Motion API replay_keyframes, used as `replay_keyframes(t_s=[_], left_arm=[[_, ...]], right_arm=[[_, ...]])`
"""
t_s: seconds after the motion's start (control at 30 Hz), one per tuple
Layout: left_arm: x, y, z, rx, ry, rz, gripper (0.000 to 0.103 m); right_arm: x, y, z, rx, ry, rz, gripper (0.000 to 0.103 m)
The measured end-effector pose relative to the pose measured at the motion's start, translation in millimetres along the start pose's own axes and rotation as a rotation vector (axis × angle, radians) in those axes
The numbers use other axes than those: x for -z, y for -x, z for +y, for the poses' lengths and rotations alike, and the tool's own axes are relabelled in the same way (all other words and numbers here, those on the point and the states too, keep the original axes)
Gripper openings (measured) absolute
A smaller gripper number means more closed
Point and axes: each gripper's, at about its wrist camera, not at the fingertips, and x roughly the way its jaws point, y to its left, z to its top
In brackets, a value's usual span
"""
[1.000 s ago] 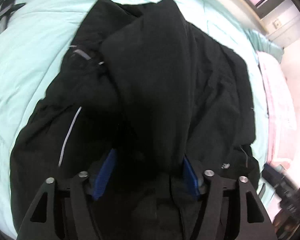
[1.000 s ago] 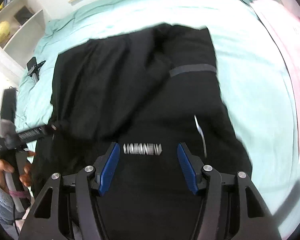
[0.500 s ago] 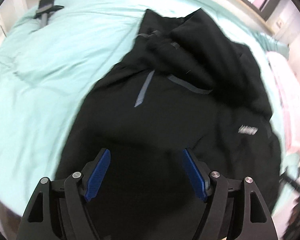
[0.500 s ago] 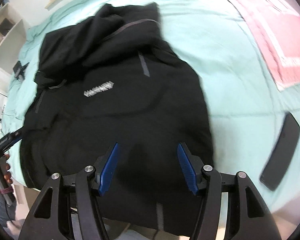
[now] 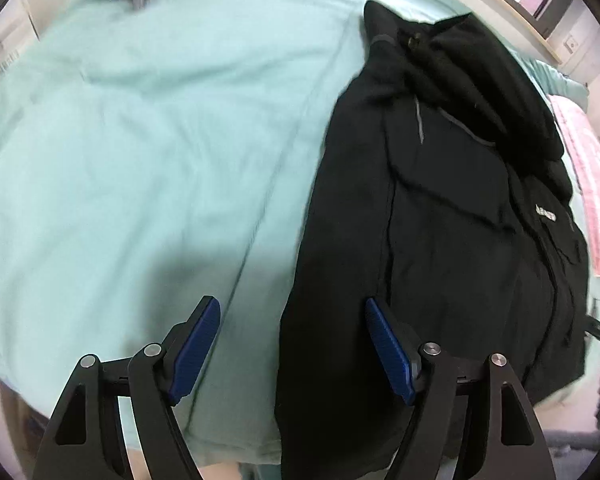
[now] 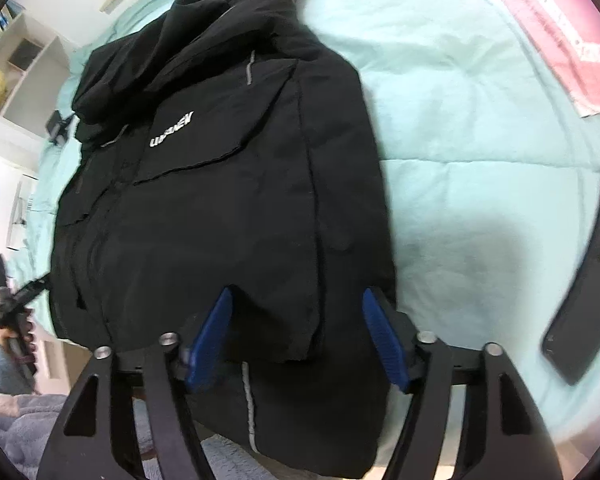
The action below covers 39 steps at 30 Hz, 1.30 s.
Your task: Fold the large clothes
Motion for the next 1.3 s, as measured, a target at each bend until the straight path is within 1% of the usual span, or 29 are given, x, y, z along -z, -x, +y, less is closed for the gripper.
replay_keyframes(t_s=[0.03,0.1,0.17,0.3,0.4,0.47,0.5,0.57,0.6,0.63,0.67,0.7,0.73,0.77,0.8,0.83,0.87,0.9,1.0,1.03,1.07,1.1,1.17,1.2,1.27,1.3], left_arm=[[1,-4,3,0.004,0.014,0.009,0.081],[3,-8,6,0.015,0.034,0.012,0.081],[3,-7,5,0.012,0.029,0.010,0.081],[5,-4,4,0.010,0.014,0.026,0.081],[11,-6,1,0.038,0.046,0.072,0.080],[15,-6,0,0.047,0.054,0.086,0.076],[16,-6,-1,0.051,0.055,0.083,0.072],[19,-3,-2,0.064,0.075,0.067,0.063],[21,-2,-3,0.079,0.091,0.049,0.051],[23,0,-6,0.086,0.095,0.031,0.043],[26,2,-9,0.072,0.098,0.007,0.039],[28,4,-10,0.062,0.105,-0.014,0.028],[29,6,-11,0.061,0.118,-0.031,0.019],[32,9,-10,0.093,0.145,-0.056,0.012],[32,13,-11,0.113,0.164,-0.070,0.010],[33,17,-12,0.112,0.180,-0.091,0.010],[33,21,-14,0.111,0.182,-0.107,0.010],[32,26,-17,0.116,0.182,-0.126,0.009],[26,47,-22,0.148,0.188,-0.186,0.008],[23,55,-23,0.168,0.197,-0.212,0.008],[18,62,-25,0.189,0.207,-0.239,0.008],[11,72,-27,0.220,0.223,-0.274,0.008],[-4,81,-30,0.259,0.248,-0.302,0.008],[-17,87,-30,0.287,0.265,-0.314,0.008],[-38,95,-36,0.334,0.266,-0.345,0.008],[-46,99,-37,0.339,0.255,-0.357,0.008]], right_arm=[[0,-1,-1,-0.011,-0.002,-0.001,0.074],[2,-2,-3,-0.051,-0.016,-0.004,0.079],[4,-2,-1,-0.104,-0.020,0.011,0.082],[10,-5,7,-0.178,0.000,0.034,0.083],[11,-5,8,-0.193,0.004,0.037,0.083],[11,-3,3,-0.247,-0.024,0.047,0.083],[12,-3,-2,-0.279,-0.046,0.064,0.083],[15,-7,-11,-0.293,-0.065,0.087,0.081],[16,-11,-17,-0.292,-0.095,0.094,0.079],[17,-15,-19,-0.301,-0.128,0.091,0.079],[17,-17,-20,-0.306,-0.166,0.084,0.080],[16,-18,-17,-0.293,-0.187,0.087,0.079],[15,-17,-12,-0.270,-0.169,0.091,0.078],[14,-16,-2,-0.230,-0.115,0.098,0.068],[15,-13,11,-0.184,-0.032,0.105,0.053],[15,-10,19,-0.174,0.016,0.102,0.047],[15,-3,25,-0.200,0.040,0.085,0.036],[14,5,27,-0.240,0.034,0.060,0.025],[7,30,29,-0.345,-0.011,-0.029,0.016],[3,40,32,-0.384,-0.022,-0.069,0.016],[0,49,36,-0.400,-0.023,-0.101,0.015],[-4,54,39,-0.399,-0.024,-0.125,0.015],[-18,65,47,-0.385,-0.036,-0.163,0.015],[-26,71,50,-0.388,-0.046,-0.187,0.015],[-41,82,56,-0.403,-0.055,-0.238,0.015],[-49,87,60,-0.407,-0.056,-0.262,0.015]])
